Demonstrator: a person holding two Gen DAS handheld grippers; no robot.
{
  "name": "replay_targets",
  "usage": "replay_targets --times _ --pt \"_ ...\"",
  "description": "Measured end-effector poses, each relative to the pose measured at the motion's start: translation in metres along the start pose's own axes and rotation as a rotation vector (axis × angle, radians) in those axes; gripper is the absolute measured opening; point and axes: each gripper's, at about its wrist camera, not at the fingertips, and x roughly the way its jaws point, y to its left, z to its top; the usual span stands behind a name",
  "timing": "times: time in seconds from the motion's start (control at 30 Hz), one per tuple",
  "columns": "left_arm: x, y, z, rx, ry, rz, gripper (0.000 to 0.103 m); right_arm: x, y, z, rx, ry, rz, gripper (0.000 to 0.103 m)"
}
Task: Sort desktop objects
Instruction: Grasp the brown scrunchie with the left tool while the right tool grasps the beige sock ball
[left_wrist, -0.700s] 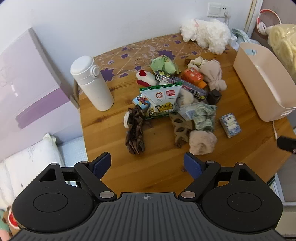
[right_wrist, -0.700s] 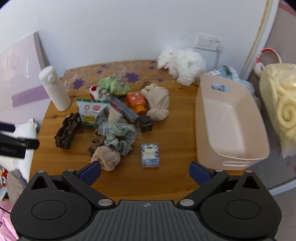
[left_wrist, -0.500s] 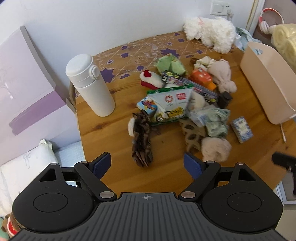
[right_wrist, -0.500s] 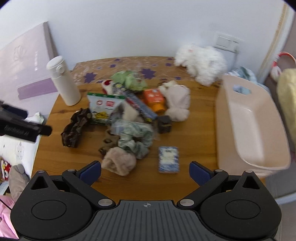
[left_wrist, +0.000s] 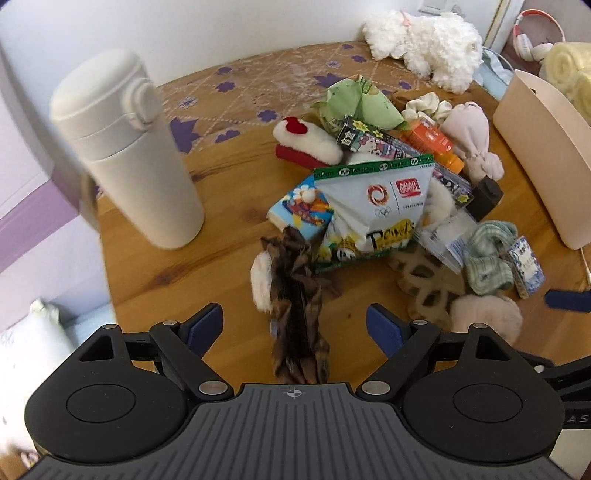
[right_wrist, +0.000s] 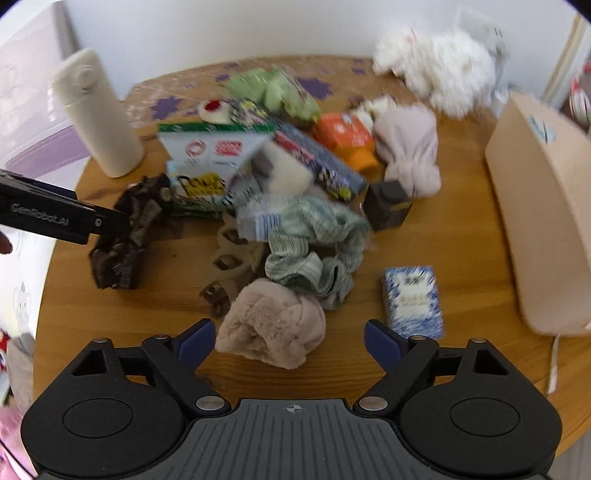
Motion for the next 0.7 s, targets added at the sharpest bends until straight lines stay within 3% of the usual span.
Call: replay_targets --times 0.13,0.23,0.4,0.57,0.7 --pt "0.022 0.000 0.003 0.007 0.024 0.024 0.082 0.021 0.000 -0.001 0.030 0.036 0.011 0.082" --pt "0.038 0.003 0.002 -0.010 0.067 0.045 0.067 0.026 0.003 -0.002 0.019 0.044 0.011 0.079" --pt "0.053 0.006 -0.004 -0.059 0.113 0.018 0.047 0.033 -0.005 -0.004 0.055 0.057 0.085 0.057" --pt "0.055 0.001 -0.007 -0.076 0.108 0.040 0.030 0.032 -0.016 -0.005 0.052 0.000 0.166 0.047" --pt "0.051 0.000 -0.013 -0.120 0.102 0.039 0.028 0.029 -0.018 -0.004 -0.009 -0.011 0.191 0.039"
